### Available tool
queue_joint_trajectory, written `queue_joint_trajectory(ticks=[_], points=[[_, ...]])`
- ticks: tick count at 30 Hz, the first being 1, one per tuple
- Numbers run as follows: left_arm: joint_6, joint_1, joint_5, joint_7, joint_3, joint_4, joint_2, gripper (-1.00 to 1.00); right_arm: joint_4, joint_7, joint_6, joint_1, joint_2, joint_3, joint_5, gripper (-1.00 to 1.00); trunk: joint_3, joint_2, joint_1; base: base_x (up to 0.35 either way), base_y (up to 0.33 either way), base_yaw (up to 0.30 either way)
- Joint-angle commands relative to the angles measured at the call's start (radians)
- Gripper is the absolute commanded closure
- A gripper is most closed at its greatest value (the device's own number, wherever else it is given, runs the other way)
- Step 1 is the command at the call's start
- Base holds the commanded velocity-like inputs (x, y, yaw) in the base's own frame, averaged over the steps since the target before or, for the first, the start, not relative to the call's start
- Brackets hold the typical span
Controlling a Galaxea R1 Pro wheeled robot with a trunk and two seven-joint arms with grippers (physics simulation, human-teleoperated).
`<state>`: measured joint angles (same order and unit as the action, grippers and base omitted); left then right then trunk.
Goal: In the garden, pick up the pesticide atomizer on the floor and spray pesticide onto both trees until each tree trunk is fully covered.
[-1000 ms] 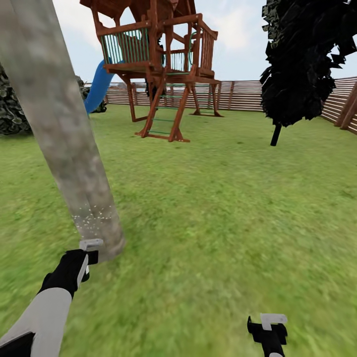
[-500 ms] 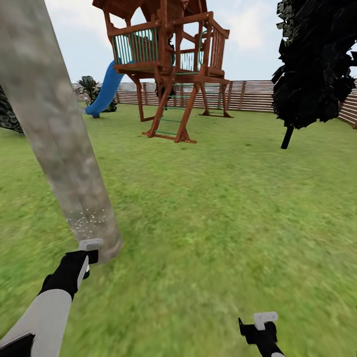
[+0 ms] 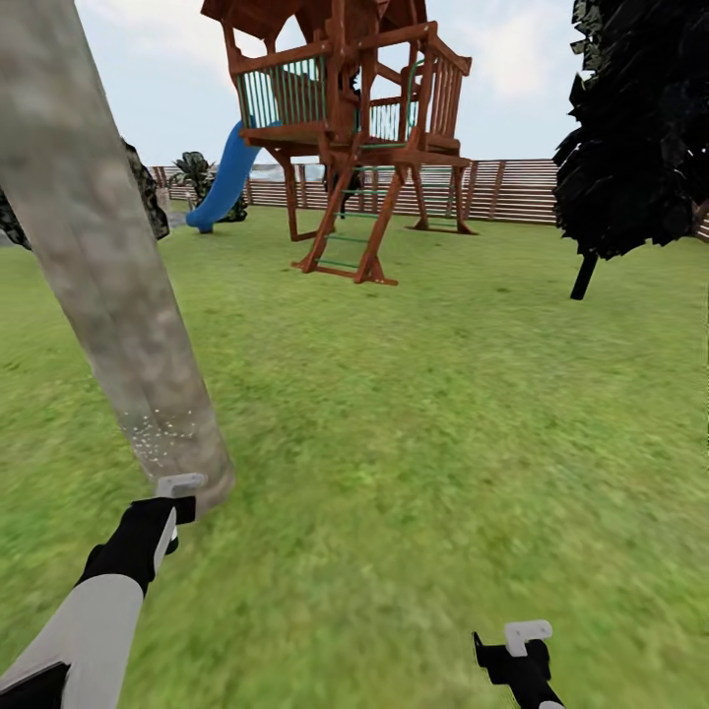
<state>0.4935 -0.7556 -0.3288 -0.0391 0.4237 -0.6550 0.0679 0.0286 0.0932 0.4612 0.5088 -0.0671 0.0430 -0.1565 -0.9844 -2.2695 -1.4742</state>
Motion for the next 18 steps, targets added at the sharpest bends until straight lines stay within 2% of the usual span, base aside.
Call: queue_joint_trajectory(ticks=[1,6,12,18], points=[[0.005,-0.001,-0.001,-0.001,0.002,-0.002,0.0,1.0,-0.001,0.005,0.002,0.001,0.001,0.005,-0.011,-1.0,-0.001,0.0,0.0,0.016,-0.276,0.0],[0.007,-0.001,0.0,-0.002,0.006,-0.002,0.005,1.0,-0.001,0.005,0.002,0.0,0.001,0.005,-0.009,-1.0,-0.001,0.0,0.0,0.128,-0.27,0.017],[0.011,0.001,-0.001,-0.002,0.009,0.0,0.014,1.0,-0.001,0.005,0.002,0.0,0.001,0.005,-0.01,-1.0,-0.001,0.0,0.0,0.205,-0.228,0.258],[0.011,0.001,-0.001,-0.002,0.007,0.0,0.012,1.0,-0.001,0.005,0.002,0.0,0.001,0.005,-0.01,-1.0,-0.001,0.0,0.0,0.232,-0.203,0.278]])
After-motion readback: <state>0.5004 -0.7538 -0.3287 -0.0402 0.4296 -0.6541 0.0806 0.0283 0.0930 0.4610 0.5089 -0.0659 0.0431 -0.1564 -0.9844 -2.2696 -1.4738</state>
